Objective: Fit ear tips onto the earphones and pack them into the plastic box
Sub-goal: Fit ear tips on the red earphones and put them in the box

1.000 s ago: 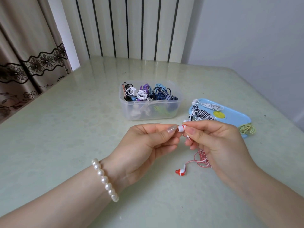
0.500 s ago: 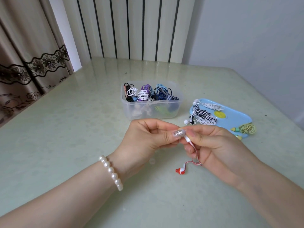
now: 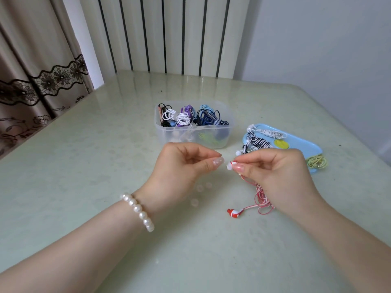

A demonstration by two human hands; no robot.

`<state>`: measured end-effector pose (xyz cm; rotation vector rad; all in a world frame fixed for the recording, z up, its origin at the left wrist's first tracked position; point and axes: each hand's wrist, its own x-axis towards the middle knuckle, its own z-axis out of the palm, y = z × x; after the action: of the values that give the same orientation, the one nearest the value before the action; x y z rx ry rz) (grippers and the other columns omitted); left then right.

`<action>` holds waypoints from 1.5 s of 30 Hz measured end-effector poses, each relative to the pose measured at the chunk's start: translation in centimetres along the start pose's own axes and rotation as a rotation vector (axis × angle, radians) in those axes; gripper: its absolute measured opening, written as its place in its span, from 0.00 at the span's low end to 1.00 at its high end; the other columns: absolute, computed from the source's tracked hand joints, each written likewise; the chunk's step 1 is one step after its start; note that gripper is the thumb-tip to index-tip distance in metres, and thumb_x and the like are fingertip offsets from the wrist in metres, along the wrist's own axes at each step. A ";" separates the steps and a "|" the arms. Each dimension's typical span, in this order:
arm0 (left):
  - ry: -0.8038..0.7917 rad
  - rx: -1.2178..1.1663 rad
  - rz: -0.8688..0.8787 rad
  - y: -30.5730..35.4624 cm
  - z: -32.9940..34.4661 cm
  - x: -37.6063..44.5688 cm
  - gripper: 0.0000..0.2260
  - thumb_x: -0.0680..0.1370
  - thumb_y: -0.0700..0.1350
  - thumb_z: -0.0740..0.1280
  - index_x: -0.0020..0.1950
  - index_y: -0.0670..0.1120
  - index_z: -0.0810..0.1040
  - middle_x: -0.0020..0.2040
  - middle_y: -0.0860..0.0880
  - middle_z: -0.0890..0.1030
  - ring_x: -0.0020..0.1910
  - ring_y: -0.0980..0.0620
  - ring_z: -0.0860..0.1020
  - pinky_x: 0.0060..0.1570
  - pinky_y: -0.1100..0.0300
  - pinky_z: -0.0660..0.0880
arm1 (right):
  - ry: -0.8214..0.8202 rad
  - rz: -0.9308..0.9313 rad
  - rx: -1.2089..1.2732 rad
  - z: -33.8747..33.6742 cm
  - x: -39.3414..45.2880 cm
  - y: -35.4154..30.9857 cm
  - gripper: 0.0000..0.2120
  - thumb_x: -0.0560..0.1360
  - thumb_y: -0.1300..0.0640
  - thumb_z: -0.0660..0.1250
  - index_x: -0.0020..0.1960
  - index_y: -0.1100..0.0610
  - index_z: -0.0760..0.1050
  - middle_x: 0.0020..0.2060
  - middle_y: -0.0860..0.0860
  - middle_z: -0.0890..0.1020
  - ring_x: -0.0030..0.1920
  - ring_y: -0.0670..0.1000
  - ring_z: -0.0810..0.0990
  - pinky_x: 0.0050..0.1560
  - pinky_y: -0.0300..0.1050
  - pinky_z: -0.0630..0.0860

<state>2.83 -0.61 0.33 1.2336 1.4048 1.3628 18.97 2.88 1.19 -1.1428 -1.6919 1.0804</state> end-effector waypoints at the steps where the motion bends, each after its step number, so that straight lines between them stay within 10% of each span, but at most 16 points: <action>1: -0.009 0.038 0.002 0.1 -0.5 0.2 0.05 0.68 0.36 0.73 0.36 0.46 0.82 0.30 0.52 0.82 0.33 0.55 0.78 0.36 0.64 0.76 | -0.010 0.008 -0.106 0.0 0.1 0.4 0.10 0.66 0.63 0.75 0.32 0.49 0.81 0.26 0.51 0.81 0.26 0.44 0.75 0.26 0.36 0.73; 6: -0.150 0.301 -0.054 0.4 -3.5 0.8 0.05 0.68 0.35 0.73 0.36 0.45 0.83 0.30 0.48 0.82 0.29 0.57 0.75 0.32 0.70 0.72 | -0.160 0.053 -0.381 0.2 0.3 1.6 0.02 0.67 0.57 0.75 0.39 0.54 0.82 0.32 0.47 0.81 0.30 0.40 0.75 0.19 0.29 0.64; 11: -0.271 0.504 -0.054 0.5 -4.1 0.6 0.06 0.67 0.35 0.74 0.35 0.46 0.83 0.20 0.58 0.75 0.22 0.63 0.70 0.27 0.75 0.64 | -0.138 -0.231 -0.643 0.3 0.4 2.3 0.03 0.67 0.54 0.74 0.40 0.53 0.84 0.35 0.45 0.80 0.42 0.44 0.73 0.41 0.33 0.68; 22: -0.354 0.676 0.036 0.1 -5.0 0.7 0.08 0.64 0.43 0.78 0.33 0.55 0.82 0.37 0.46 0.81 0.34 0.55 0.72 0.39 0.59 0.72 | -0.494 -0.433 -0.693 -1.7 -0.6 2.2 0.10 0.58 0.43 0.72 0.38 0.45 0.83 0.34 0.39 0.75 0.46 0.36 0.68 0.45 0.25 0.63; 31: -0.426 0.892 0.175 -0.2 -3.6 -0.2 0.09 0.66 0.48 0.76 0.45 0.54 0.84 0.39 0.60 0.72 0.38 0.65 0.70 0.39 0.75 0.63 | -0.387 -0.464 -0.645 -1.0 -0.8 2.5 0.12 0.68 0.43 0.64 0.39 0.49 0.81 0.35 0.38 0.78 0.46 0.35 0.70 0.47 0.28 0.64; 35: -0.482 0.909 0.228 -0.6 -3.5 -0.4 0.04 0.68 0.46 0.75 0.41 0.53 0.84 0.40 0.58 0.74 0.40 0.63 0.72 0.41 0.75 0.65 | -0.310 -0.204 -0.296 -0.7 -1.3 1.2 0.05 0.70 0.49 0.71 0.39 0.49 0.82 0.35 0.47 0.81 0.35 0.42 0.75 0.33 0.28 0.69; 45: -0.185 -0.318 -0.245 0.7 -0.8 -1.4 0.06 0.61 0.32 0.71 0.37 0.35 0.80 0.32 0.42 0.82 0.31 0.51 0.81 0.34 0.64 0.79 | -0.187 0.025 0.199 -0.4 -1.4 -0.3 0.09 0.59 0.53 0.69 0.36 0.56 0.81 0.30 0.53 0.83 0.27 0.46 0.75 0.26 0.36 0.68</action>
<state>2.41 -2.15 0.94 0.9205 1.1189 1.2122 19.63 1.58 1.34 -0.9631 -1.6709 1.3745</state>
